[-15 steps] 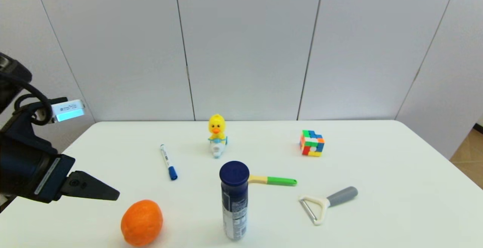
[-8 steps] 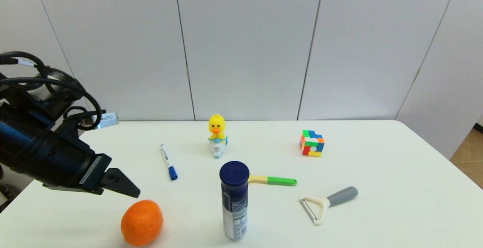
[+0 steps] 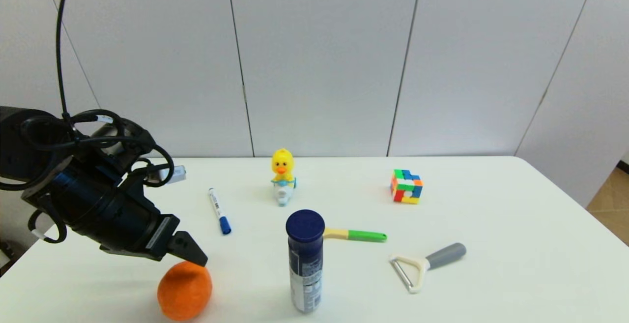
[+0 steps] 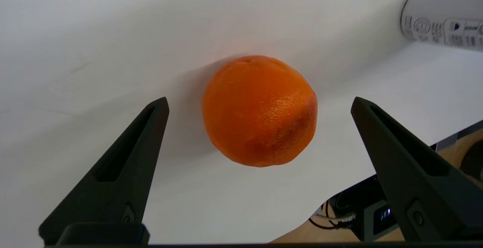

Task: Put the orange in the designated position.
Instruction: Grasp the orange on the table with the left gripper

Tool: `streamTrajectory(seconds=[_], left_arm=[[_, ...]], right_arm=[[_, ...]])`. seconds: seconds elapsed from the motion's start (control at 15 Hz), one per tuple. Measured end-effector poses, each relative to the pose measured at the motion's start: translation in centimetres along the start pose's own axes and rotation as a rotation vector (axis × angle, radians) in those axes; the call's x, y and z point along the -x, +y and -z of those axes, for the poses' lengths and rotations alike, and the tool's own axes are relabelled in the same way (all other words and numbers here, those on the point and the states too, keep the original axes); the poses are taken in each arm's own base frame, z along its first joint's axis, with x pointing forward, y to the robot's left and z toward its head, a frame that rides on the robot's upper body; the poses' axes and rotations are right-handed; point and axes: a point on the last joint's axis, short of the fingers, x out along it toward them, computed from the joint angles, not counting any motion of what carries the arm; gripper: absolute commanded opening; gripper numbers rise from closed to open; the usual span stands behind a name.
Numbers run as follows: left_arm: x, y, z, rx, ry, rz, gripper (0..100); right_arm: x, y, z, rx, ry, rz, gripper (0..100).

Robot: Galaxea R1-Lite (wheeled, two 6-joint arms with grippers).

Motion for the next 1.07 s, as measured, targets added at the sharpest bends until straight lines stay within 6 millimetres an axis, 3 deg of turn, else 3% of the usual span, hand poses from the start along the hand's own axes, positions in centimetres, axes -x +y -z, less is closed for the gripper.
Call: streamTrajectory(seconds=[0.67, 1.07], left_arm=[[-2.3, -0.5, 0.3, -0.024, 0.094, 0.018, 100], [-3.8, -0.1, -0.5, -0.023, 0.091, 0.016, 100]], right_arm=[[0.0, 0.0, 0.0, 0.000, 0.000, 0.000, 100], [0.0, 0.0, 0.0, 0.000, 0.000, 0.000, 100]])
